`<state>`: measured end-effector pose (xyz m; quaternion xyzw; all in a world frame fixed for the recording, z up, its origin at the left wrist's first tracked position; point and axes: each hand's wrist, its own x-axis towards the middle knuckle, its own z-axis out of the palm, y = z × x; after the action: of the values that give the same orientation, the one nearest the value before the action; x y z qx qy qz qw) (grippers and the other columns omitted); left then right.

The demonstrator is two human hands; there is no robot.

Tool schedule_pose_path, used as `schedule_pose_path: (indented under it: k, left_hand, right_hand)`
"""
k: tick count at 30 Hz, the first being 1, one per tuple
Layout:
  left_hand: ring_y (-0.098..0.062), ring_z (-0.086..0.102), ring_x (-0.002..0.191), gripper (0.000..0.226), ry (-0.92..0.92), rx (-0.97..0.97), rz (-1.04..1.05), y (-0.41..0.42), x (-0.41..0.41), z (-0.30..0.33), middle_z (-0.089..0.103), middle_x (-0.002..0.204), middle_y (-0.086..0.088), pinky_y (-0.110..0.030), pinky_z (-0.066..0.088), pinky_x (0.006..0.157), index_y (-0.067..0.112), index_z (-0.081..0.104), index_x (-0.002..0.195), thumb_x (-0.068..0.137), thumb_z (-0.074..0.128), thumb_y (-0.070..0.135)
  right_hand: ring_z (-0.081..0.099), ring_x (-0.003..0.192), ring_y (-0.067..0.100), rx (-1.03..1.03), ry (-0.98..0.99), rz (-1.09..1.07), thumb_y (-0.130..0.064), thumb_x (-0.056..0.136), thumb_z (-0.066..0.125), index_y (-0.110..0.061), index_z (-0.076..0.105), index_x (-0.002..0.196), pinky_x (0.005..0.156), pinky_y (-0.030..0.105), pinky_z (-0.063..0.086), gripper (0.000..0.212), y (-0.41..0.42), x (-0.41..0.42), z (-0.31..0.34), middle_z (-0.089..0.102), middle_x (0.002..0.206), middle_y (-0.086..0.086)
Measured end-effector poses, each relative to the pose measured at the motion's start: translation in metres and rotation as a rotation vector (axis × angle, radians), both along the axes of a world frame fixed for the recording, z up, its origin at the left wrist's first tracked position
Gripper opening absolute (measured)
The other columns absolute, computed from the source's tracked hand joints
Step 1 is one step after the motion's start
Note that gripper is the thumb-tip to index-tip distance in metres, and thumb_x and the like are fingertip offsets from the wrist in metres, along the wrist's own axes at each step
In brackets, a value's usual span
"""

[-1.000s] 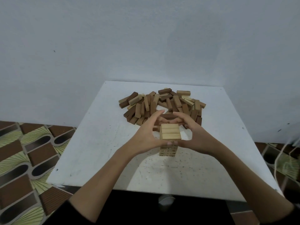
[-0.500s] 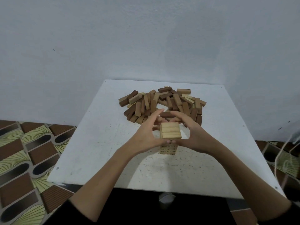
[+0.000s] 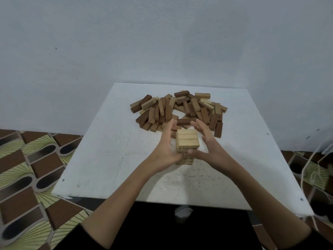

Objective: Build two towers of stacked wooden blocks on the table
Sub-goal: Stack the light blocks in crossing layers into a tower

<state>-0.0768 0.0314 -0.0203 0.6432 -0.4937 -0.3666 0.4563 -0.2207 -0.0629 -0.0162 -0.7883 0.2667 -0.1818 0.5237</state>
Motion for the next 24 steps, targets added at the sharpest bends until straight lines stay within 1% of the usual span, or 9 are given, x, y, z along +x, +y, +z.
schedule_pose_path:
  k: [2,4,5,6,8,11,16,19,24]
  left_hand:
    - [0.001,0.031,0.13,0.093,0.043,0.011,-0.003,0.002,-0.006,-0.002,0.022,0.15,0.004,0.006,0.032,0.083,0.014,0.004,0.151,0.083,0.066,0.0]
    - [0.005,0.048,0.112,0.086,0.063,0.007,-0.015,0.003,-0.009,-0.004,0.032,0.139,-0.006,-0.004,0.043,0.078,0.006,0.008,0.149,0.081,0.058,-0.012]
    - [0.008,0.053,0.1,0.086,0.082,0.008,-0.02,0.003,-0.011,-0.004,0.035,0.135,-0.007,-0.01,0.048,0.075,0.005,0.007,0.148,0.081,0.055,-0.014]
    - [0.008,0.055,0.093,0.087,0.104,0.013,-0.023,0.003,-0.014,-0.004,0.036,0.134,-0.007,-0.016,0.051,0.073,0.007,0.004,0.149,0.081,0.054,-0.015]
    - [0.006,0.057,0.092,0.092,0.131,0.024,-0.022,0.003,-0.018,-0.005,0.035,0.136,-0.009,-0.023,0.054,0.073,0.014,-0.002,0.15,0.082,0.053,-0.016]
    - [0.005,0.055,0.098,0.098,0.15,0.033,-0.016,0.004,-0.022,-0.006,0.032,0.14,-0.003,-0.017,0.052,0.076,0.025,-0.011,0.15,0.085,0.052,-0.014]
    - [0.006,0.046,0.104,0.099,0.132,0.048,-0.016,0.005,-0.024,-0.005,0.024,0.142,0.002,-0.01,0.048,0.078,0.026,-0.015,0.148,0.086,0.051,-0.013]
    - [0.01,0.047,0.102,0.099,0.142,0.055,-0.019,0.005,-0.023,-0.006,0.024,0.143,0.002,-0.011,0.048,0.077,0.027,-0.016,0.148,0.087,0.05,-0.013]
    - [0.0,0.051,0.099,0.097,0.177,0.061,-0.022,0.004,-0.026,-0.006,0.033,0.137,-0.002,-0.015,0.049,0.076,0.03,-0.016,0.148,0.088,0.049,-0.012]
  right_hand:
    - [0.017,0.139,0.001,0.028,-0.01,-0.021,-0.056,0.067,0.065,-0.029,0.006,0.148,0.107,0.012,0.021,0.104,0.008,0.0,-0.006,0.016,0.154,-0.015]
    - [0.013,0.141,0.001,0.079,-0.03,-0.038,-0.051,0.072,0.065,-0.029,0.006,0.148,0.115,0.03,0.02,0.098,0.013,0.001,-0.01,0.01,0.153,-0.019]
    - [0.012,0.14,0.0,0.1,-0.037,-0.045,-0.047,0.074,0.064,-0.028,0.005,0.149,0.116,0.034,0.02,0.097,0.014,0.002,-0.011,0.008,0.153,-0.02]
    - [0.012,0.14,-0.001,0.115,-0.039,-0.05,-0.044,0.075,0.062,-0.027,0.003,0.15,0.116,0.033,0.021,0.097,0.016,0.002,-0.012,0.007,0.153,-0.021]
    - [0.014,0.137,-0.003,0.137,-0.042,-0.055,-0.043,0.076,0.06,-0.028,0.0,0.15,0.11,0.022,0.025,0.096,0.018,0.004,-0.012,0.005,0.152,-0.021]
    - [0.017,0.135,-0.003,0.151,-0.042,-0.061,-0.044,0.077,0.057,-0.029,-0.001,0.15,0.095,0.007,0.029,0.095,0.021,0.005,-0.014,0.007,0.152,-0.02]
    - [0.015,0.137,0.0,0.136,-0.054,-0.058,-0.045,0.078,0.057,-0.032,-0.003,0.148,0.107,0.023,0.024,0.094,0.023,0.008,-0.016,0.009,0.147,-0.022]
    - [0.016,0.137,0.001,0.14,-0.051,-0.053,-0.045,0.077,0.057,-0.031,-0.004,0.149,0.109,0.026,0.025,0.095,0.023,0.009,-0.015,0.009,0.148,-0.021]
    - [0.018,0.137,0.002,0.153,-0.052,-0.049,-0.045,0.077,0.058,-0.029,-0.005,0.149,0.106,0.022,0.028,0.098,0.022,0.009,-0.016,0.008,0.151,-0.018]
